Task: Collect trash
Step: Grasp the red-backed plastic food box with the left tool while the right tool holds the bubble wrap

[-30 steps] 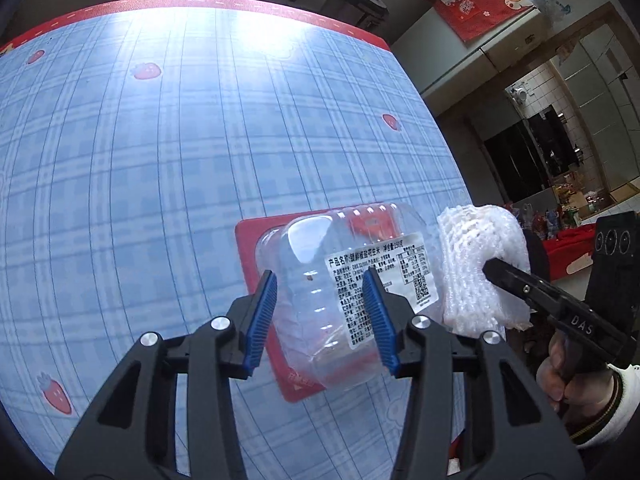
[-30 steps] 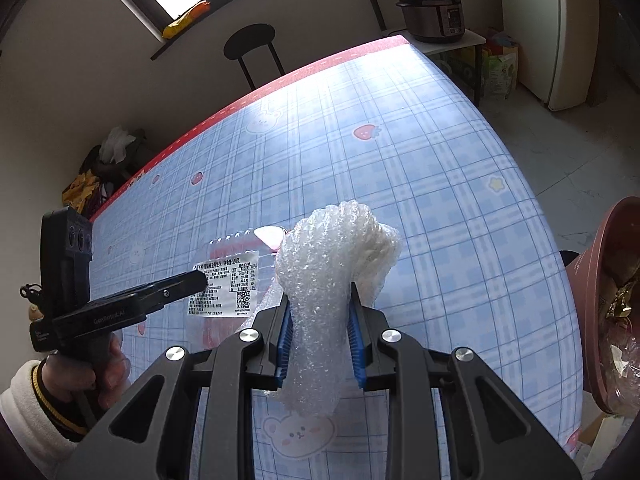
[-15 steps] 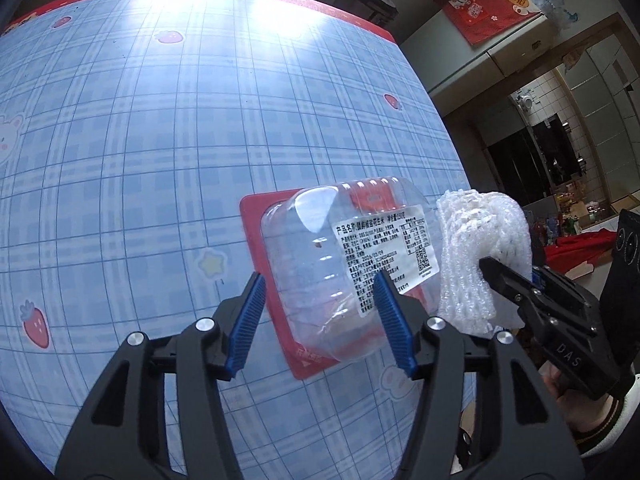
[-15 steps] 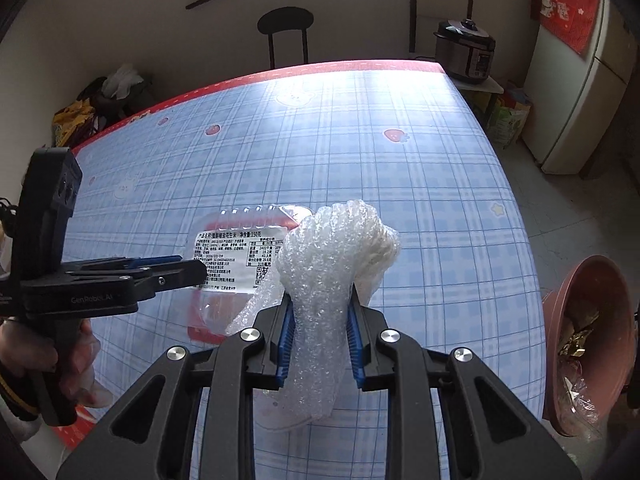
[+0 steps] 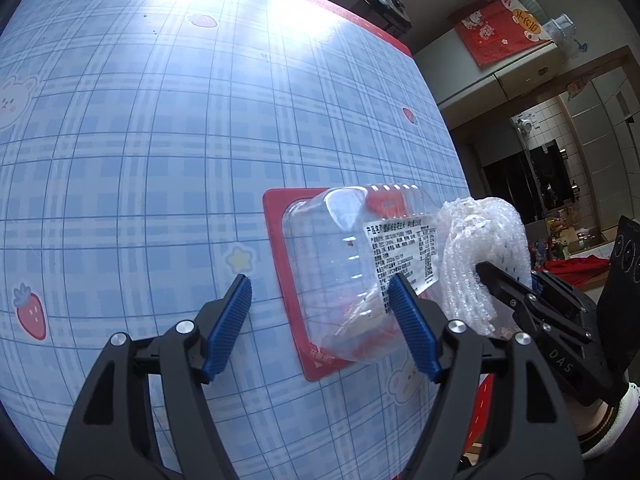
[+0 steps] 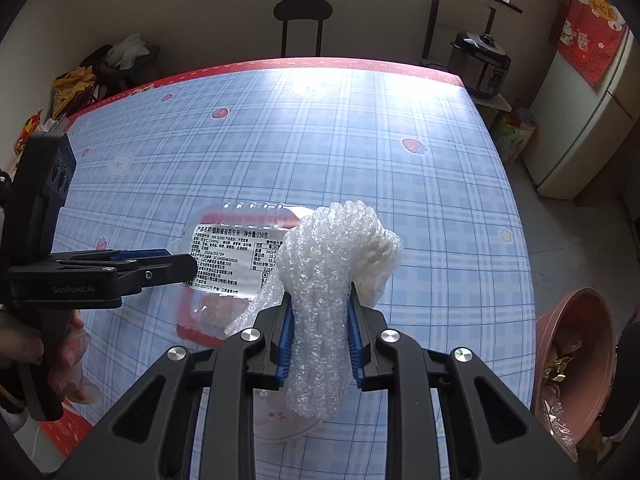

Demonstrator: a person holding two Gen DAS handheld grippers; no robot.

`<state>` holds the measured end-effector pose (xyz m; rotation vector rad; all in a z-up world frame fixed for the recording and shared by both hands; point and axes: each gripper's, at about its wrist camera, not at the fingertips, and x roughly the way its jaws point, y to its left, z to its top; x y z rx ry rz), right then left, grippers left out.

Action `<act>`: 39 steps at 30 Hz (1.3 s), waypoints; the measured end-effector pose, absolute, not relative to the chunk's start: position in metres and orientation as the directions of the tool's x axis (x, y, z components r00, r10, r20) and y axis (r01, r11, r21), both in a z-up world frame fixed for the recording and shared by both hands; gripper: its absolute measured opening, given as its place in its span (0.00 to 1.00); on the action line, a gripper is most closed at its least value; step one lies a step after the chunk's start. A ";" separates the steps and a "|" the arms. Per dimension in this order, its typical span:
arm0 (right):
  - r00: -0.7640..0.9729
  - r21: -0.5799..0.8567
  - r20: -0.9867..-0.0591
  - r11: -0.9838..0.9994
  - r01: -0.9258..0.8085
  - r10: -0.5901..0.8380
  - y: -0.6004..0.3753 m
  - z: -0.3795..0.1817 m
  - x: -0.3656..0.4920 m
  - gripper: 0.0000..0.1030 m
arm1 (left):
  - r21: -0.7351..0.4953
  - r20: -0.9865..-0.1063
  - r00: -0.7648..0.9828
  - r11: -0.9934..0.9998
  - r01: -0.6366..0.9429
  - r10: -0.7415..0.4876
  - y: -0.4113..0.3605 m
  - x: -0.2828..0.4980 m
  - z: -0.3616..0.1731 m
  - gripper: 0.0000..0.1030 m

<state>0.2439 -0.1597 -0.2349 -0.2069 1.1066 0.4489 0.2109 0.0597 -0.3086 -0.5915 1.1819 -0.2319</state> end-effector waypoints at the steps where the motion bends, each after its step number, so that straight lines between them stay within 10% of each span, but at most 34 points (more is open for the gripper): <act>1: 0.363 0.068 -0.898 0.895 -0.442 0.248 -0.162 -0.237 0.244 0.22 | -0.548 -0.799 0.374 0.826 -0.133 -0.471 0.060 0.212 -0.309 0.71; 23: 0.368 0.090 -0.892 0.901 -0.425 0.263 -0.169 -0.245 0.243 0.22 | -0.614 -0.755 0.424 0.767 -0.187 -0.501 0.056 0.216 -0.310 0.85; 39: 0.340 0.166 -0.892 0.915 -0.367 0.298 -0.184 -0.242 0.247 0.22 | -0.659 -0.728 0.409 0.728 -0.193 -0.550 0.044 0.224 -0.304 0.68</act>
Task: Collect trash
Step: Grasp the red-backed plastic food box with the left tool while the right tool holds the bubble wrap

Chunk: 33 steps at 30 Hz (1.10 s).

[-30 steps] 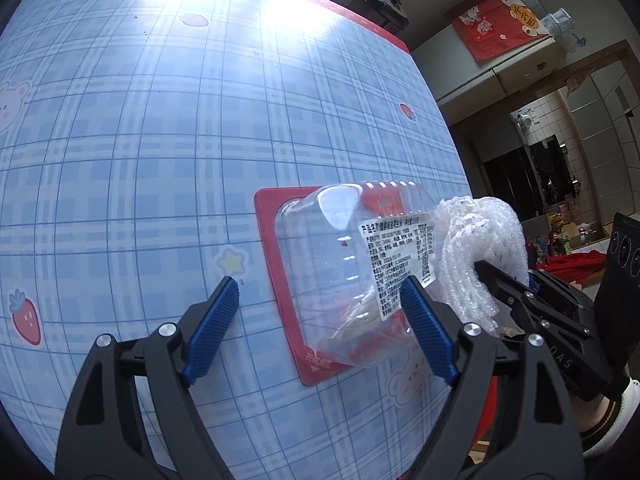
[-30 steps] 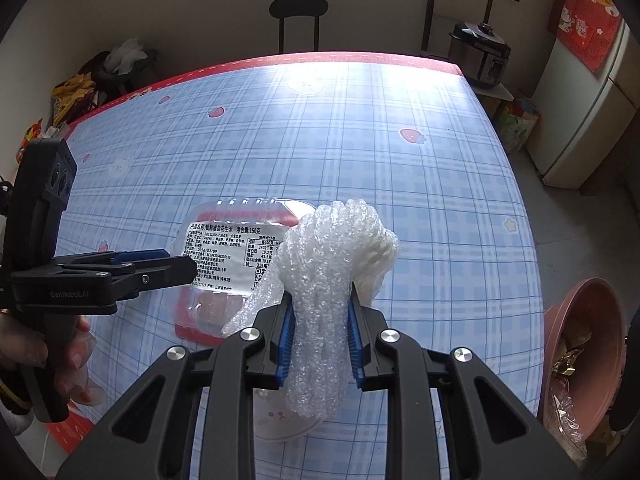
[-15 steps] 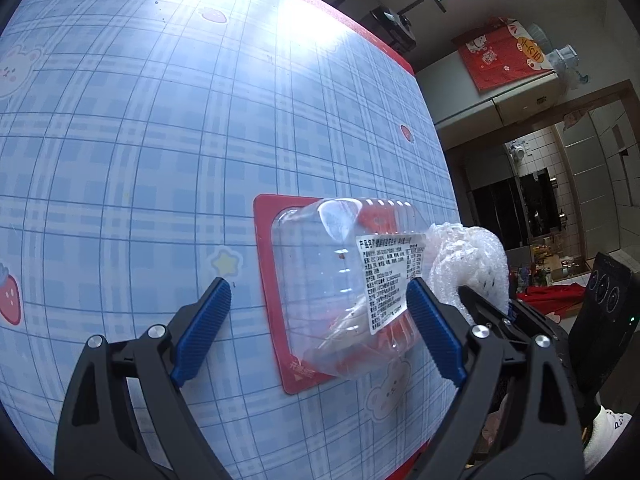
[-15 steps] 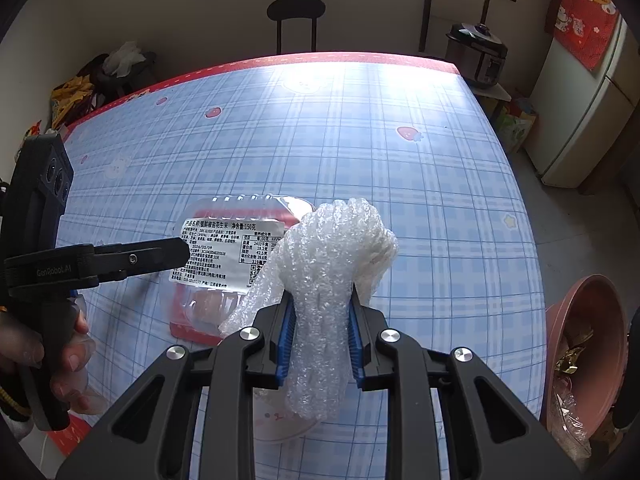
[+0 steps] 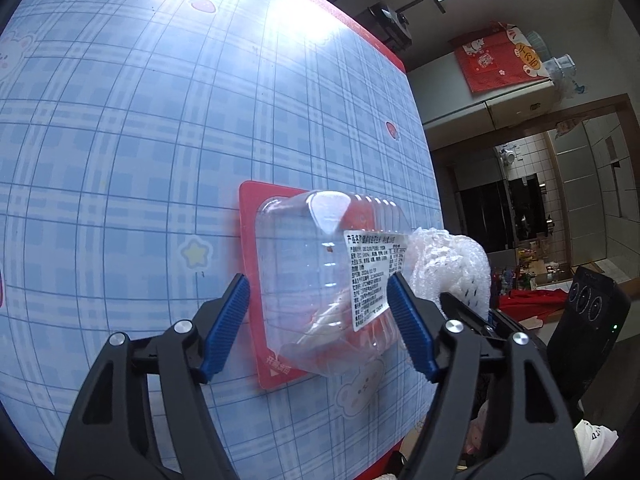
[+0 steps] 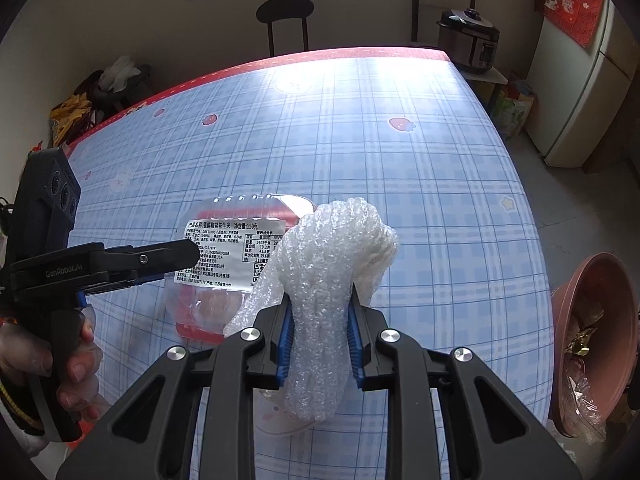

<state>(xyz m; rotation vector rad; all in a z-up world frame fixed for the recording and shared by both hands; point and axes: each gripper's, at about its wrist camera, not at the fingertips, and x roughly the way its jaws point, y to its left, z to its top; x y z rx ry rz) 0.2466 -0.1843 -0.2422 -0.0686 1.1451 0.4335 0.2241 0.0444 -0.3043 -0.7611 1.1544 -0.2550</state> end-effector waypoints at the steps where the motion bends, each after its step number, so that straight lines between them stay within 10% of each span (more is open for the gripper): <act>1: 0.338 0.176 -0.891 0.918 -0.356 0.302 -0.188 -0.242 0.247 0.22 | -0.651 -0.731 0.410 0.738 -0.178 -0.546 0.042 0.225 -0.298 0.68; 20: 0.346 0.349 -0.869 0.934 -0.076 0.353 -0.277 -0.260 0.247 0.21 | -0.773 -0.532 0.451 0.628 0.087 -0.717 -0.023 0.246 -0.208 0.69; 33: 0.331 0.366 -0.868 0.927 -0.075 0.370 -0.283 -0.267 0.247 0.21 | -0.759 -0.605 0.375 0.651 -0.007 -0.702 -0.053 0.257 -0.247 0.51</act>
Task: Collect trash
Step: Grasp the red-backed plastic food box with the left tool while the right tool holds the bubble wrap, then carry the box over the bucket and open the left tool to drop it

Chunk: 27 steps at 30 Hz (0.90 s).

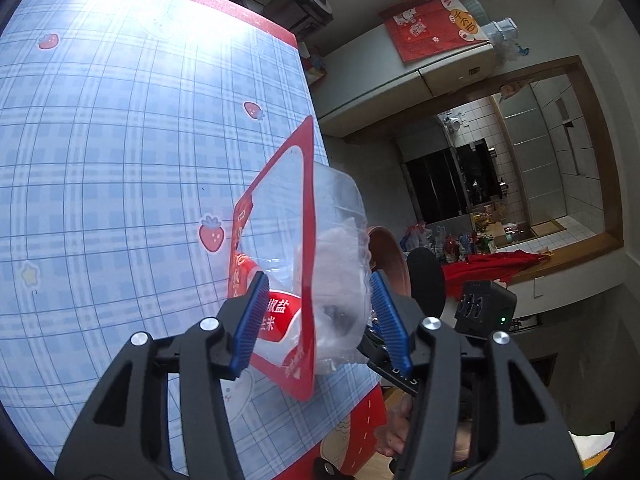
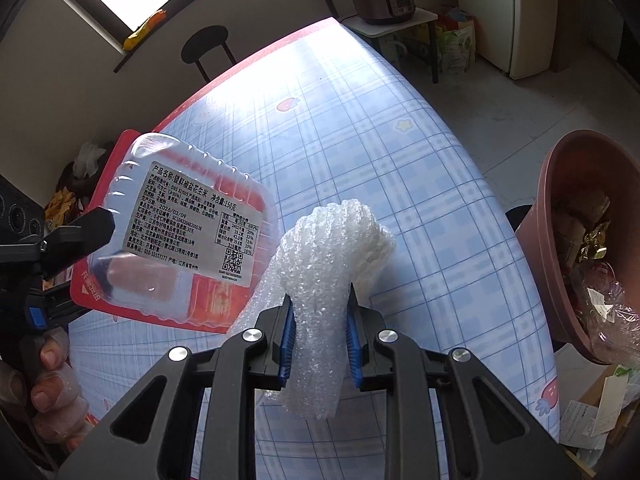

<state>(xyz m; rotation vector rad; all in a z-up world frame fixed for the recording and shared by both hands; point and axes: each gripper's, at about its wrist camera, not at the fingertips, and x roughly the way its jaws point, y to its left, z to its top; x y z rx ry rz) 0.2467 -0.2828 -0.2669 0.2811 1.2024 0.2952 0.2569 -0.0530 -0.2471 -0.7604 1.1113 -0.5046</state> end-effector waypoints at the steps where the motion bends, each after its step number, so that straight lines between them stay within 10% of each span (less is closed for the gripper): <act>1: 0.332 0.366 -0.868 0.928 -0.073 0.369 -0.284 -0.266 0.247 0.21 | -0.753 -0.608 0.380 0.658 0.003 -0.697 -0.054 0.257 -0.245 0.46; 10: 0.358 0.377 -0.855 0.924 -0.065 0.374 -0.296 -0.257 0.239 0.21 | -0.703 -0.641 0.419 0.711 0.015 -0.643 -0.053 0.251 -0.228 0.18; 27: 0.511 0.449 -0.763 0.893 -0.021 0.396 -0.395 -0.206 0.189 0.21 | -0.609 -0.637 0.518 0.785 0.114 -0.570 -0.083 0.191 -0.158 0.14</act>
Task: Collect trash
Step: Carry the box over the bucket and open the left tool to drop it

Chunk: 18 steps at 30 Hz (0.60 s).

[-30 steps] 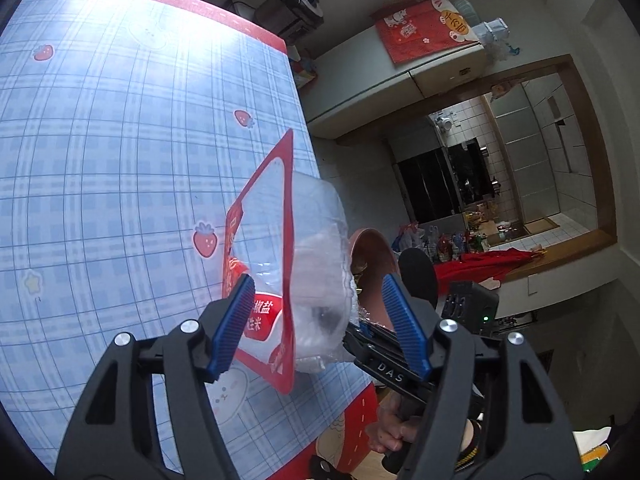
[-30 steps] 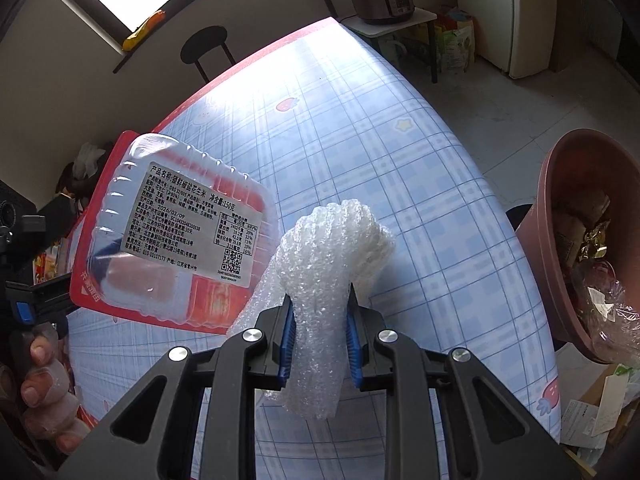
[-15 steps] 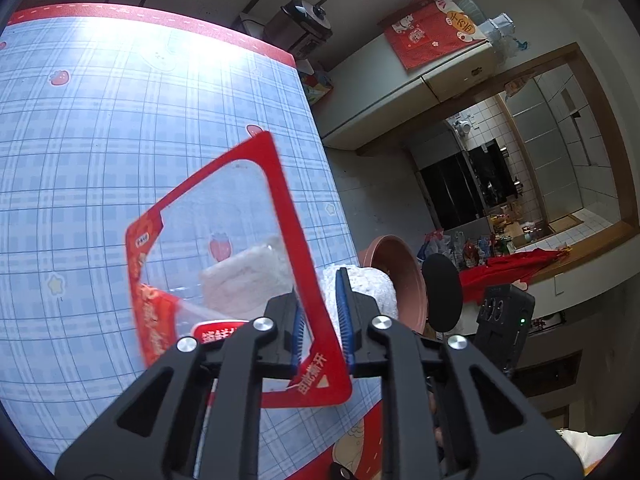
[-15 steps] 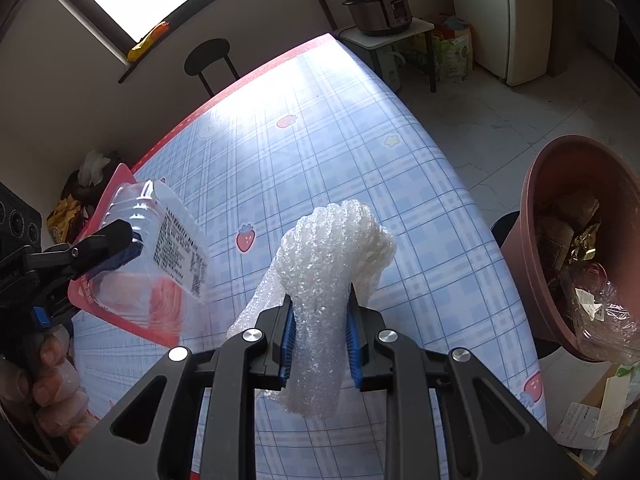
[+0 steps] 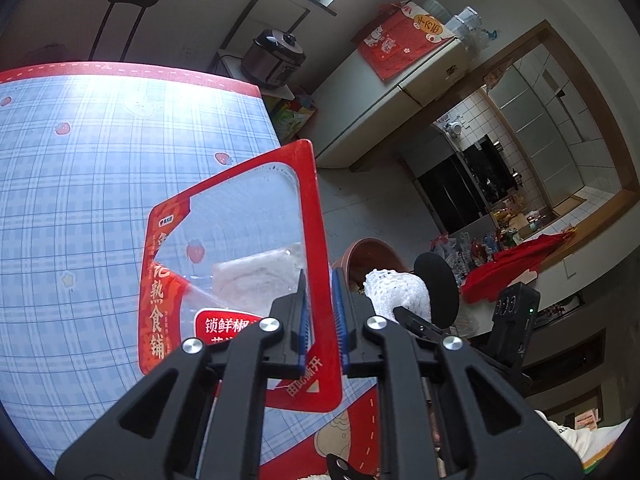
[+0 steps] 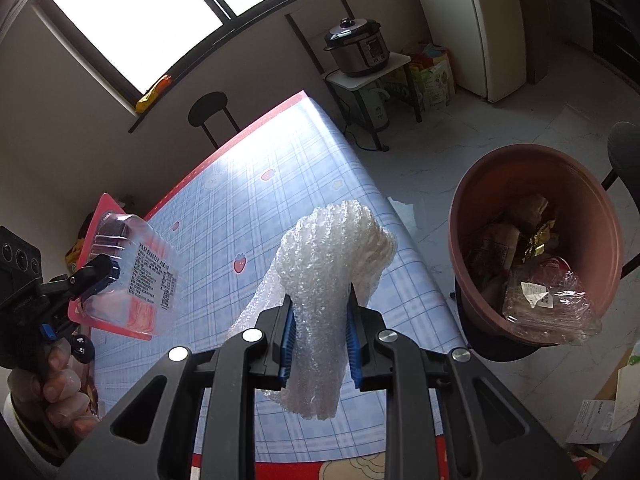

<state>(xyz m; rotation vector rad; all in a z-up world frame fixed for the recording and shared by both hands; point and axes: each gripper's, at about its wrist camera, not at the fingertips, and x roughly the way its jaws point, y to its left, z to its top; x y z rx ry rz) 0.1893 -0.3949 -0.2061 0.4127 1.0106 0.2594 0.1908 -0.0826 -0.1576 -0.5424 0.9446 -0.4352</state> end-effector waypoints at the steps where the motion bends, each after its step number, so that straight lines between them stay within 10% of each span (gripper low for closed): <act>1: 0.519 0.447 -0.762 0.894 -0.012 0.388 -0.405 -0.204 0.188 0.21 | -0.599 -0.637 0.524 0.791 0.123 -0.565 -0.090 0.189 -0.153 0.14; 18: 0.640 0.352 -0.751 0.919 0.176 0.165 -0.587 -0.181 0.174 0.21 | -0.580 -0.622 0.464 0.769 0.269 -0.631 -0.234 0.197 -0.143 0.14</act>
